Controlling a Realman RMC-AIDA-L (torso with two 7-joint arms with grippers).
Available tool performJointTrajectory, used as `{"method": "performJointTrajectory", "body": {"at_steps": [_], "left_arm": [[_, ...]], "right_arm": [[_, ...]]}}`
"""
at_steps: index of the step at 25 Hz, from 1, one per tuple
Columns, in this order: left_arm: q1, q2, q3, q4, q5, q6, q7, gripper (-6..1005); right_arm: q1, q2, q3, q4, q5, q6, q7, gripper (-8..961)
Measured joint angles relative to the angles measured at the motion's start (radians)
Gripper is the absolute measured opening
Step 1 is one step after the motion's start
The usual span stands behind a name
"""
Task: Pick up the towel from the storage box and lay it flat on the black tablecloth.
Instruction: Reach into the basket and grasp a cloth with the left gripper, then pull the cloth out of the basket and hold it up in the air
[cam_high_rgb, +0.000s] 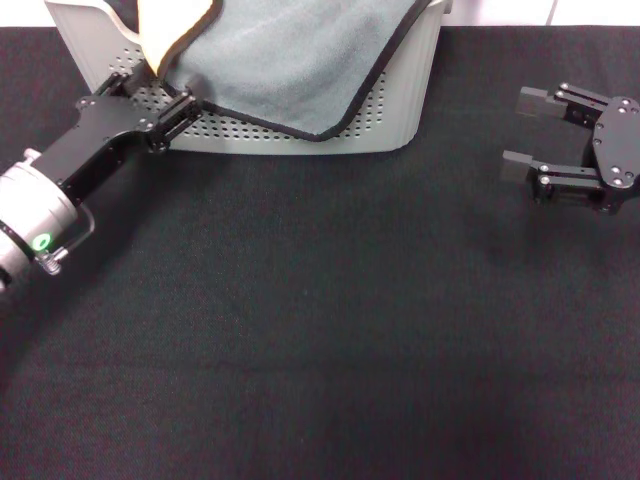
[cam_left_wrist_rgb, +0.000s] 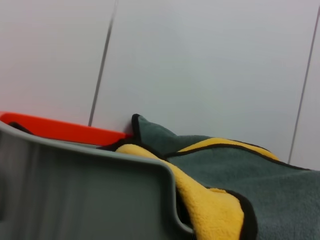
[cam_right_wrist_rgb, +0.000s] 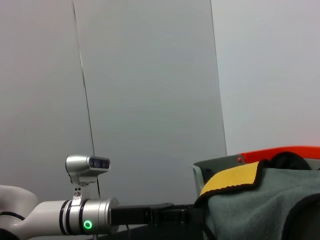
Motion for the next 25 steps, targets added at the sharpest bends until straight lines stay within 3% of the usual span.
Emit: {"method": "performJointTrajectory", "body": {"at_steps": [8, 12, 20, 25], "left_arm": [[0.001, -0.003, 0.002, -0.083, -0.16, 0.003, 0.044, 673], [-0.001, -0.004, 0.005, -0.086, -0.17, 0.012, 0.043, 489], [-0.016, -0.004, 0.007, -0.11, -0.162, 0.021, 0.045, 246], [-0.007, -0.005, -0.001, -0.114, -0.183, 0.052, 0.043, 157]], "right_arm": [[0.001, 0.0, 0.0, 0.0, 0.0, 0.0, 0.003, 858], [0.002, 0.0, 0.0, 0.0, 0.0, 0.0, 0.004, 858], [0.007, 0.0, 0.0, 0.0, 0.0, 0.0, 0.005, 859], [0.007, 0.0, 0.0, 0.0, 0.0, 0.0, 0.005, 859]]}}
